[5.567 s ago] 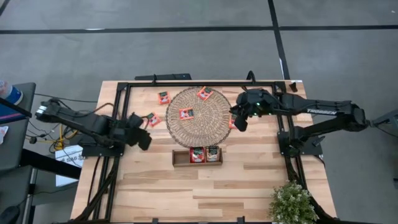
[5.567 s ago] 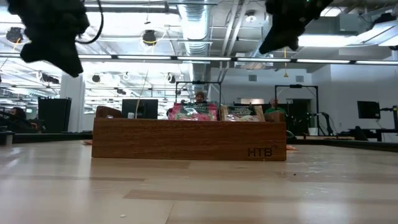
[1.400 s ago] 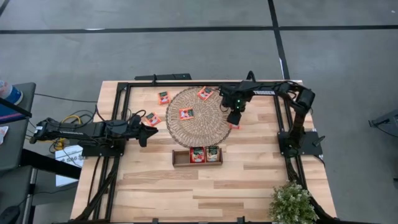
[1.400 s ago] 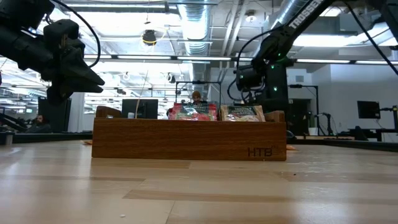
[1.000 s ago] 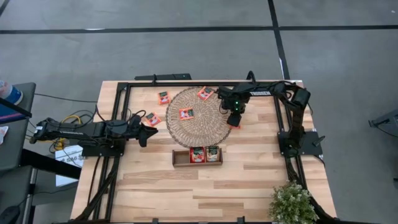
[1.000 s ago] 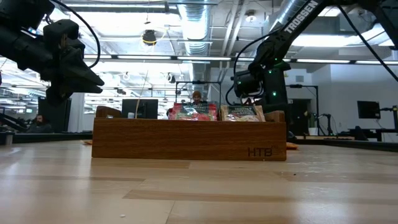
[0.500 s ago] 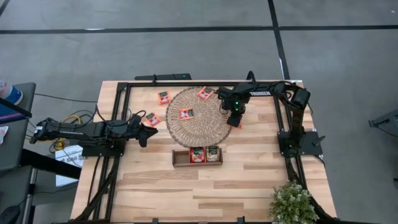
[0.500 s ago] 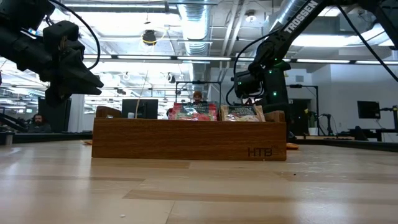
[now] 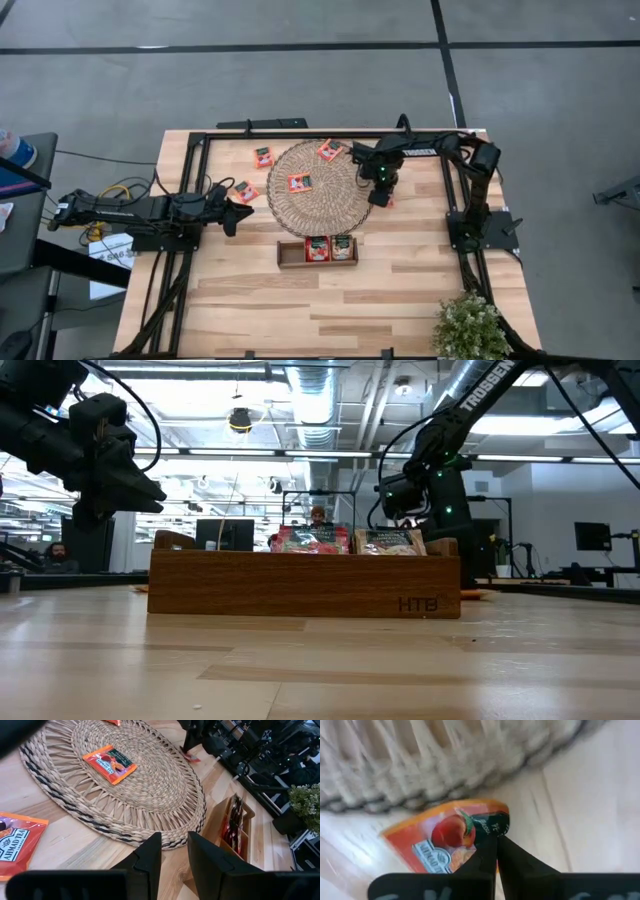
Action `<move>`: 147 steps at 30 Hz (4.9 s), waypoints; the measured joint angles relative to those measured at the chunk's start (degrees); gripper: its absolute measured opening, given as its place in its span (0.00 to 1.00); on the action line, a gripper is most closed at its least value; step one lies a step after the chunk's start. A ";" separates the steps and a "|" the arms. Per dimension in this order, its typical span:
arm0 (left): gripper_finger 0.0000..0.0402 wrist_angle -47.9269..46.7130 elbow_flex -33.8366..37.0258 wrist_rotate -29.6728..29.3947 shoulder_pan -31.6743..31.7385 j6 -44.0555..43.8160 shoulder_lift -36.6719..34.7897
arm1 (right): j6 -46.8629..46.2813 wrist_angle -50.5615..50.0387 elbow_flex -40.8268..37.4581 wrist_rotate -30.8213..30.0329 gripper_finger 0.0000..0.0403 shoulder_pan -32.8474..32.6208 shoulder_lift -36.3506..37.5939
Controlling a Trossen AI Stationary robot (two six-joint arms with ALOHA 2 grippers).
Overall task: Pick & Place Tea
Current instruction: Put the orange tea bag into the left section of the wooden organizer
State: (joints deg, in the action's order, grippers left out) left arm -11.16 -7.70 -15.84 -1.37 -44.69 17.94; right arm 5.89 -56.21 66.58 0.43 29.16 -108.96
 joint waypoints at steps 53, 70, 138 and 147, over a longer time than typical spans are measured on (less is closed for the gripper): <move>0.21 22.39 -20.46 6.07 -0.01 -8.57 28.54 | -2.33 -4.72 51.22 -16.07 0.00 -31.37 -9.62; 0.21 21.76 -29.17 7.64 0.00 -7.19 43.19 | -2.31 -6.46 51.21 -15.63 0.00 -31.78 -8.55; 0.21 20.98 -31.44 -0.93 -0.62 -12.62 45.85 | -1.46 -10.25 51.17 -12.47 0.00 -30.57 -8.55; 0.21 22.00 -31.50 -2.51 -1.75 -12.94 45.85 | -1.28 -10.54 51.17 -12.46 0.00 -30.66 -8.18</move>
State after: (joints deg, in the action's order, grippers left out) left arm 10.84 -39.20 -18.35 -3.11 -57.63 63.79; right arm 4.60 -66.75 117.75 -12.03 -1.50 -117.14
